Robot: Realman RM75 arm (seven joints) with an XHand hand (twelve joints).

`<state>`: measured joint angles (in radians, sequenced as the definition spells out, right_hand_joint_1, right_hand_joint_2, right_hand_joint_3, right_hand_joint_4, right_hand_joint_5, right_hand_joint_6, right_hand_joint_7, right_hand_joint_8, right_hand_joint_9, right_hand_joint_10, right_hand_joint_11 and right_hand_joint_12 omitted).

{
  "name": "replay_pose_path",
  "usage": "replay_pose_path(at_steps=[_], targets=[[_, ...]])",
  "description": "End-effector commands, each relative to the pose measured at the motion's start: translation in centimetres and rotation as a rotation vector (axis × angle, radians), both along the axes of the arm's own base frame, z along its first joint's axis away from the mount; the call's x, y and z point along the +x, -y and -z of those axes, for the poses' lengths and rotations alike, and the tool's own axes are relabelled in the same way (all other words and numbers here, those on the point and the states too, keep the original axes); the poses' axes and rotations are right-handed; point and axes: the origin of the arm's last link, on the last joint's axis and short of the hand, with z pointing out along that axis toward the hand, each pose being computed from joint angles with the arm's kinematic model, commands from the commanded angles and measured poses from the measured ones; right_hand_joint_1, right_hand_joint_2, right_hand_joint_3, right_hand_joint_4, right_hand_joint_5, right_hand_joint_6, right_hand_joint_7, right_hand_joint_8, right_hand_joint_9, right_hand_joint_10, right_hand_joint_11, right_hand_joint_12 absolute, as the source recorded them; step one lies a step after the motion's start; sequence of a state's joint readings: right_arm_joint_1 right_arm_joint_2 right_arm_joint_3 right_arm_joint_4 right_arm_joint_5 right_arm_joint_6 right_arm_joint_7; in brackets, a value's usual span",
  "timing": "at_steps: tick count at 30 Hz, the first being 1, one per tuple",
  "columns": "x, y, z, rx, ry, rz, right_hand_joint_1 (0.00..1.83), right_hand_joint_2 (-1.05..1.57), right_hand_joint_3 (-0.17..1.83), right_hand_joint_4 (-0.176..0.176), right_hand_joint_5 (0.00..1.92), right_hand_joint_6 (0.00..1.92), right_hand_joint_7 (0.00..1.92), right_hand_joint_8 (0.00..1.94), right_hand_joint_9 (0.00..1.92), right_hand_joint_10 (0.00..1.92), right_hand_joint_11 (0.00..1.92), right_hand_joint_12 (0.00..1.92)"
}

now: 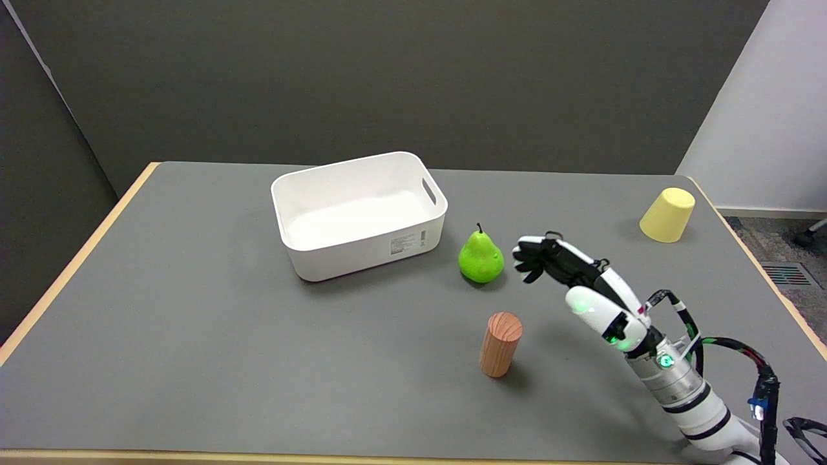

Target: Pick up the wooden cylinder.

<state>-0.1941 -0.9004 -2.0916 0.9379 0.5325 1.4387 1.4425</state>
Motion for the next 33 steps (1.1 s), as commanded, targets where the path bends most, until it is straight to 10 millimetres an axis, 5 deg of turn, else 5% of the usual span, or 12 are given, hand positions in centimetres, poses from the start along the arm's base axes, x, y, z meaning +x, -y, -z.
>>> replay_pose_path(at_steps=[1, 22, 33], targets=[[-1.8, 0.0, 1.7, 0.074, -0.053, 0.084, 0.29, 0.71, 0.78, -0.076, 0.28, 0.51, 0.39, 0.52, 0.31, 0.98, 0.26, 1.49], [-4.3, 0.2, 3.6, 0.089, -0.049, 0.186, 0.29, 0.71, 0.79, -0.076, 0.28, 0.52, 0.38, 0.5, 0.3, 0.96, 0.23, 1.45], [-4.3, 0.6, 3.9, 0.094, -0.048, 0.192, 0.27, 0.73, 0.78, -0.092, 0.28, 0.53, 0.38, 0.49, 0.29, 0.93, 0.09, 1.21]])
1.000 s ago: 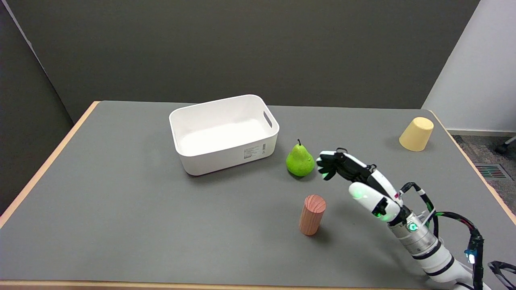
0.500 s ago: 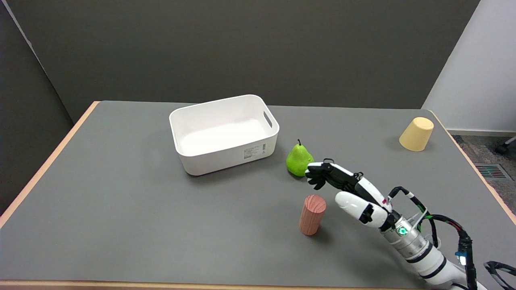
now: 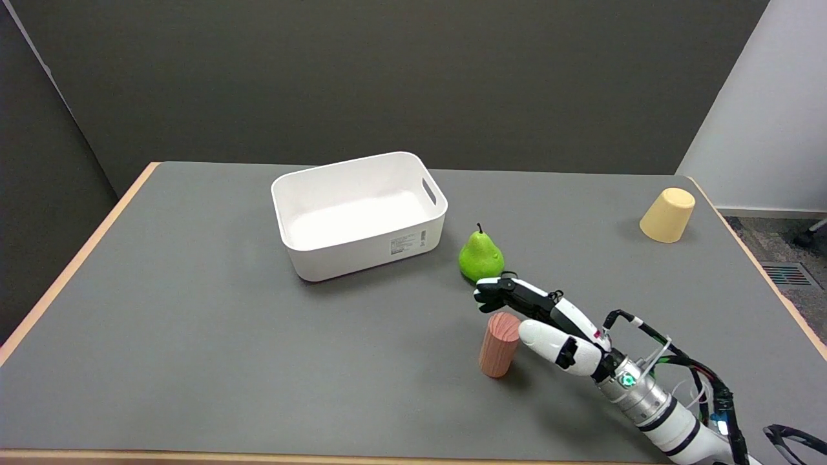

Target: Pick up the wooden cylinder.

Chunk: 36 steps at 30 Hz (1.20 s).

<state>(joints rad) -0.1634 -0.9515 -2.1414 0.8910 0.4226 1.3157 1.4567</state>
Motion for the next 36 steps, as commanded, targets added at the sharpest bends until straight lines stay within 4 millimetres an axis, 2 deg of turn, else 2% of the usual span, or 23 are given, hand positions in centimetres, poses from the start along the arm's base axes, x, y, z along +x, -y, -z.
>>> replay_pose_path(at_steps=[1, 25, 36], targets=[[-0.8, 0.3, 0.9, 0.012, 0.002, 0.036, 0.27, 0.73, 0.78, -0.095, 0.28, 0.53, 0.38, 0.49, 0.29, 0.93, 0.09, 1.21], [-2.0, -0.9, 2.6, 0.041, 0.05, 0.095, 0.28, 0.74, 0.79, -0.131, 0.27, 0.53, 0.37, 0.49, 0.3, 0.92, 0.1, 1.22], [-2.0, -0.2, 2.7, 0.041, 0.036, 0.096, 0.31, 0.74, 0.79, -0.131, 0.27, 0.53, 0.36, 0.48, 0.3, 0.9, 0.09, 1.21]])
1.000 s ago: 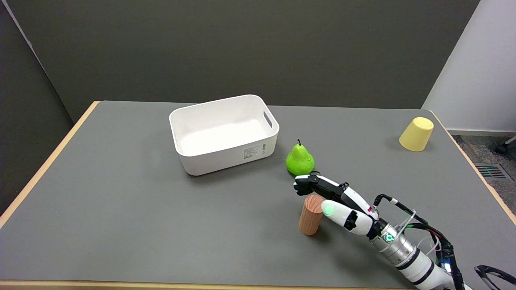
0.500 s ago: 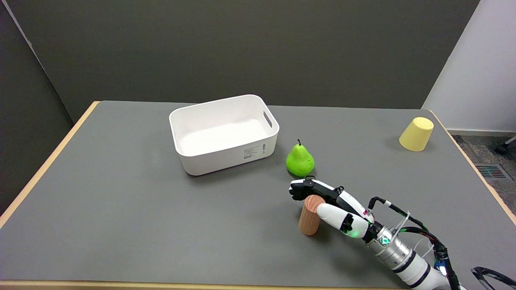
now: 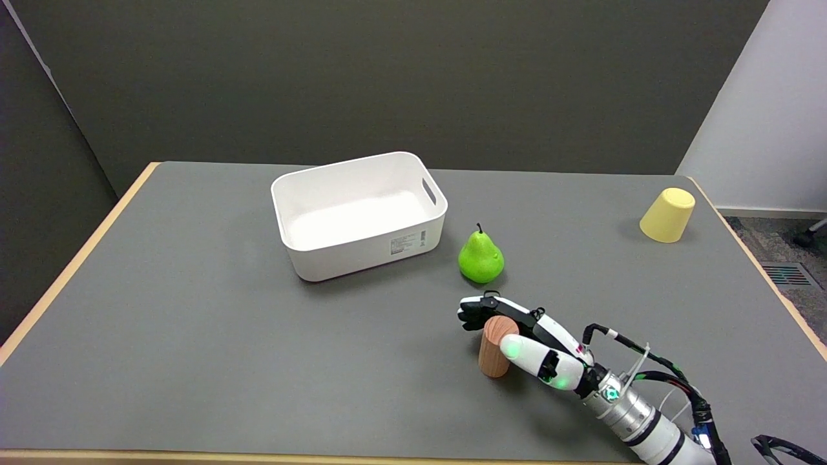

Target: Pick up the wooden cylinder.

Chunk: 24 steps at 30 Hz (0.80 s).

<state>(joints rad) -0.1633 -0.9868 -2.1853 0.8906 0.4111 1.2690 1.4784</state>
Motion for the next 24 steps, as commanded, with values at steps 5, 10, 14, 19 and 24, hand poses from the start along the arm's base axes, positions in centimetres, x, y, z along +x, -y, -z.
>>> replay_pose_path(at_steps=[5, 10, 14, 19, 24], targets=[[-0.5, 0.5, 0.5, 0.001, -0.011, 0.023, 0.39, 0.74, 0.8, -0.13, 0.27, 0.53, 0.36, 0.48, 0.3, 0.9, 0.09, 1.2], [-0.6, 0.9, 0.4, -0.001, -0.019, 0.032, 0.46, 0.73, 0.82, -0.126, 0.27, 0.52, 0.36, 0.47, 0.29, 0.89, 0.08, 1.2], [-0.7, 1.0, 0.3, -0.006, -0.025, 0.038, 0.48, 0.73, 0.83, -0.123, 0.27, 0.51, 0.36, 0.47, 0.29, 0.89, 0.08, 1.19], [-0.6, 1.2, 0.2, -0.008, -0.029, 0.037, 0.52, 0.72, 0.84, -0.113, 0.26, 0.49, 0.35, 0.46, 0.28, 0.87, 0.07, 1.19], [-0.5, 1.4, 0.0, -0.013, -0.033, 0.031, 0.5, 0.67, 0.96, -0.111, 0.23, 0.5, 0.32, 0.49, 0.29, 0.83, 0.08, 1.13]])
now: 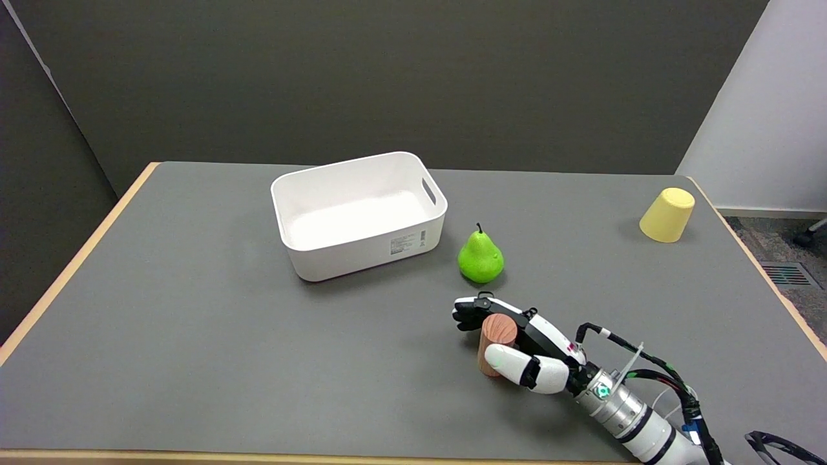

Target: Pick up the wooden cylinder.

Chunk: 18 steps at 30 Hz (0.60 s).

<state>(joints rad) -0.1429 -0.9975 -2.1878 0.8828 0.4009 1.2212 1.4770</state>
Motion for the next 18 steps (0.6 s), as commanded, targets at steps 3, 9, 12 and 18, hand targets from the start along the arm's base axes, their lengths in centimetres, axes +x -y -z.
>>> replay_pose_path(at_steps=[3, 9, 12, 18], targets=[[0.17, 0.81, -0.43, -0.015, -0.015, -0.005, 0.51, 0.67, 0.96, -0.111, 0.23, 0.5, 0.32, 0.48, 0.28, 0.82, 0.08, 1.13], [0.41, 1.04, -0.74, -0.027, -0.016, -0.016, 0.59, 0.67, 0.96, -0.112, 0.23, 0.5, 0.31, 0.48, 0.28, 0.82, 0.08, 1.13], [0.61, 1.15, -0.93, -0.032, -0.016, -0.025, 0.61, 0.68, 0.96, -0.113, 0.23, 0.51, 0.31, 0.48, 0.28, 0.82, 0.08, 1.13], [0.57, 1.22, -0.88, -0.029, -0.02, -0.022, 0.65, 0.69, 0.95, -0.12, 0.24, 0.51, 0.33, 0.48, 0.28, 0.83, 0.09, 1.16]])
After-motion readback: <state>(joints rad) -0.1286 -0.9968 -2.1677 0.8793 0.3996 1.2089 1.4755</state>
